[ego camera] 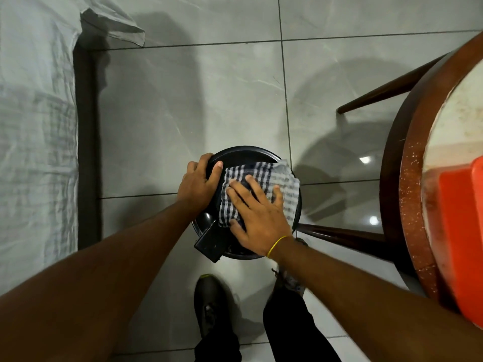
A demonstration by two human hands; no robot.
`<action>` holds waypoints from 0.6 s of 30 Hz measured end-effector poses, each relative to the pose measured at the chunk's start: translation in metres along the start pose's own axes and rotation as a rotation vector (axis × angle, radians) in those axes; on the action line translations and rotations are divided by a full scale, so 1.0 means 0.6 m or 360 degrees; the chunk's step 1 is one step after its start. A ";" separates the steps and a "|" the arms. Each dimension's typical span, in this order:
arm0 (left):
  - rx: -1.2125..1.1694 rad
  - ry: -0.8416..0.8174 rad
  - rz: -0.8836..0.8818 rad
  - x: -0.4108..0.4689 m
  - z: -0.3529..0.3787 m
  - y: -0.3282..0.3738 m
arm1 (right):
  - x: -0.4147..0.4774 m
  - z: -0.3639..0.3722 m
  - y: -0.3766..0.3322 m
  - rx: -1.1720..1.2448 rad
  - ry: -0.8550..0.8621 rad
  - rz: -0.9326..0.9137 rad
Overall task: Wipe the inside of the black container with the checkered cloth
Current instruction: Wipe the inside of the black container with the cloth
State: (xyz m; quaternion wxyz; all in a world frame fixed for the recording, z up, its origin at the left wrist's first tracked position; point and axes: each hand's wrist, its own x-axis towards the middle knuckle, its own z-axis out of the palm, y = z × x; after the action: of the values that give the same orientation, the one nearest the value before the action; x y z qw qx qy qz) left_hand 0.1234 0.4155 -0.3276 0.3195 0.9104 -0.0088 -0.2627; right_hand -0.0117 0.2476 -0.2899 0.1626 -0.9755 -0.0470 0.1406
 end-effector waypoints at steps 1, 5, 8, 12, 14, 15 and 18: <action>0.0002 -0.0001 0.0001 0.000 0.000 -0.001 | 0.004 -0.010 0.018 -0.0058 -0.0062 -0.0154; -0.0005 -0.0011 0.0030 0.002 0.003 -0.004 | 0.037 -0.052 0.074 -0.0322 -0.0210 -0.0695; -0.0005 -0.0004 0.0055 0.001 0.004 -0.009 | 0.053 -0.069 0.093 -0.0430 -0.0152 -0.0939; -0.0008 -0.0013 0.0087 0.004 0.001 -0.014 | 0.070 -0.065 0.107 -0.0540 -0.0124 -0.1303; -0.0003 -0.0003 0.0104 0.004 0.001 -0.015 | 0.082 -0.057 0.108 -0.0589 -0.0214 -0.1441; -0.0006 0.0002 0.0113 0.004 0.002 -0.015 | 0.087 -0.053 0.108 -0.0600 -0.0231 -0.1466; -0.0039 0.0029 0.0103 0.004 0.003 -0.014 | 0.089 -0.041 0.110 -0.0520 -0.0145 -0.1374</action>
State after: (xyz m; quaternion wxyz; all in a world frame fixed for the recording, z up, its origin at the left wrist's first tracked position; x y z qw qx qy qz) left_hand 0.1236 0.4209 -0.3350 0.3391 0.9080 -0.0322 -0.2440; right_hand 0.0495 0.1855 -0.3032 0.0483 -0.8724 -0.4774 0.0935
